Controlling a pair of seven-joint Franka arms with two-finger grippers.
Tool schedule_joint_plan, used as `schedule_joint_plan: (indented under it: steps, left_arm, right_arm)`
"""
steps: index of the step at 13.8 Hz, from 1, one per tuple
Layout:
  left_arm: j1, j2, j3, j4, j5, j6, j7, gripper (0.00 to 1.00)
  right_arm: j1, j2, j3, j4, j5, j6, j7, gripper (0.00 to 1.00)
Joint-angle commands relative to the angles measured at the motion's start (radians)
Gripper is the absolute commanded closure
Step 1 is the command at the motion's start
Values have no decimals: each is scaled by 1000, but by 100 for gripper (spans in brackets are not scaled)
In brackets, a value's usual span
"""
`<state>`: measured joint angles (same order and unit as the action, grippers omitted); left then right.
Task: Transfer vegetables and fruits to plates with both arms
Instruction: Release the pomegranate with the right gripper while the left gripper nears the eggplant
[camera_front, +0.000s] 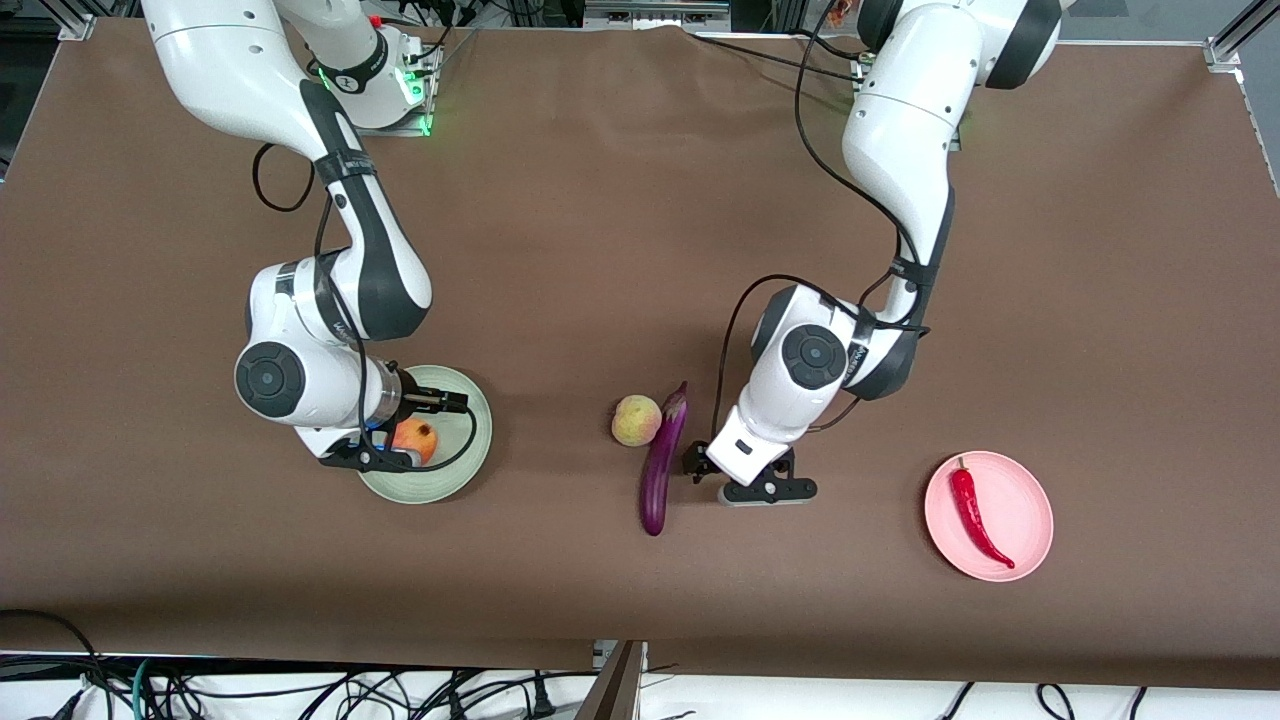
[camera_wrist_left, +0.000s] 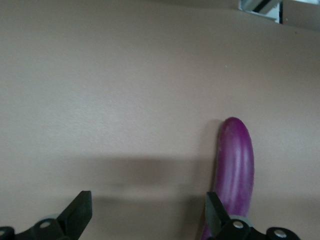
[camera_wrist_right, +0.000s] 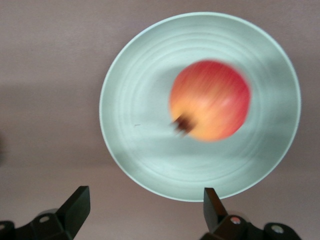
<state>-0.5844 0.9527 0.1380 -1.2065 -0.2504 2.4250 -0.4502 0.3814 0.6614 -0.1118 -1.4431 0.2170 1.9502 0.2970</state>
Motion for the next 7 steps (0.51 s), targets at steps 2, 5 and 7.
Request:
schedule_joint_plan:
  steps: [2,5,7]
  left_arm:
    - [-57,11,14,-1,-23,26,8,0]
    - [-78,34,14,-1,-23,57,10,0]
    - [-80,63,14,-2,-18,117,12,0]
  right_arm:
    - [117,27,21,38,-4,60,273,0]
    - [160,130,95,144,68,238,462,0]
    - [175,182,130,174,84,344,517,0]
